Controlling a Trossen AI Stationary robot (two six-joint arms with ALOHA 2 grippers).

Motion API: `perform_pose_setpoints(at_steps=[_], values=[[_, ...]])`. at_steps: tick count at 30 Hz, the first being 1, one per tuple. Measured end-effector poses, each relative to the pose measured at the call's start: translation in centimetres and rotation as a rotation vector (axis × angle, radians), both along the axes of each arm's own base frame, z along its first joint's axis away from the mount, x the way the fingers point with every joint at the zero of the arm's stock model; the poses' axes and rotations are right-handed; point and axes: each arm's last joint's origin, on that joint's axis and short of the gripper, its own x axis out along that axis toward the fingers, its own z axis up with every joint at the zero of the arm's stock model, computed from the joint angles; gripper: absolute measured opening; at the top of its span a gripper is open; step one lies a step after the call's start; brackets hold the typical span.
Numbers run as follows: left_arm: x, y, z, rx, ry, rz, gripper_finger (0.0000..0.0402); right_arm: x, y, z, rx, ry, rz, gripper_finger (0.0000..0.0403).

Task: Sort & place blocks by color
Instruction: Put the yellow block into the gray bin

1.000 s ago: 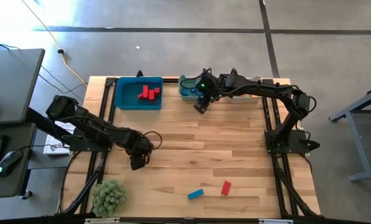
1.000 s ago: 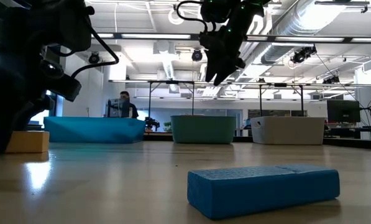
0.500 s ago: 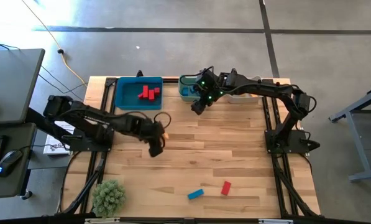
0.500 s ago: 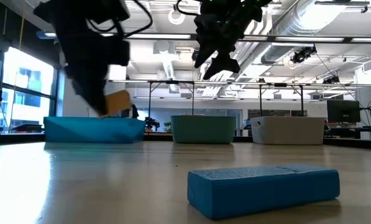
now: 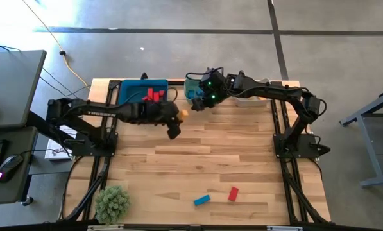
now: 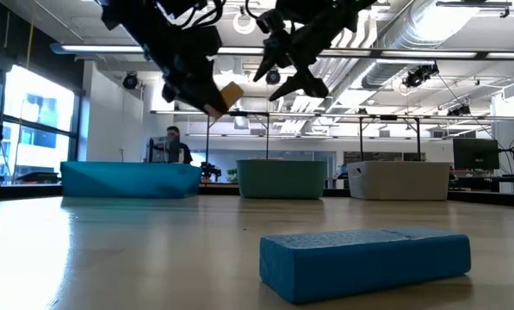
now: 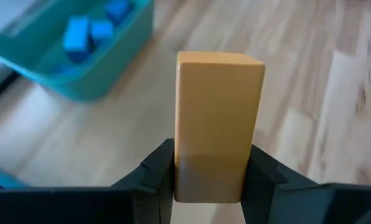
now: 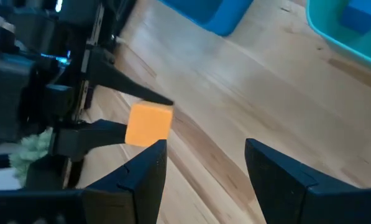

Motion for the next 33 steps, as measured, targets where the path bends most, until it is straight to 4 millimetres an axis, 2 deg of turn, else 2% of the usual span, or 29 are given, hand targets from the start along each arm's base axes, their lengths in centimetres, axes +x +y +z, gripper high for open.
perform_pose_setpoints(at_steps=[5, 9, 17, 33], values=[[0.3, 1.4, 0.6, 0.056, -0.001, -0.002, 0.0106, 0.2, 0.0, 0.2, 0.038, -0.018, -0.050, 0.0204], [0.7, 1.8, 0.2, 0.085, 0.019, -0.023, 0.0106, 0.3, -0.1, 0.3, 0.044, -0.036, -0.068, 0.0204], [1.7, 1.4, -1.0, 0.081, 0.036, -0.075, 0.0106, 0.7, 0.6, 0.0, 0.061, -0.020, -0.069, 0.0204], [2.5, 0.7, -0.6, 0.107, -0.032, -0.105, 0.0106, 2.4, 2.2, -1.9, 0.069, 0.020, -0.057, 0.0204]])
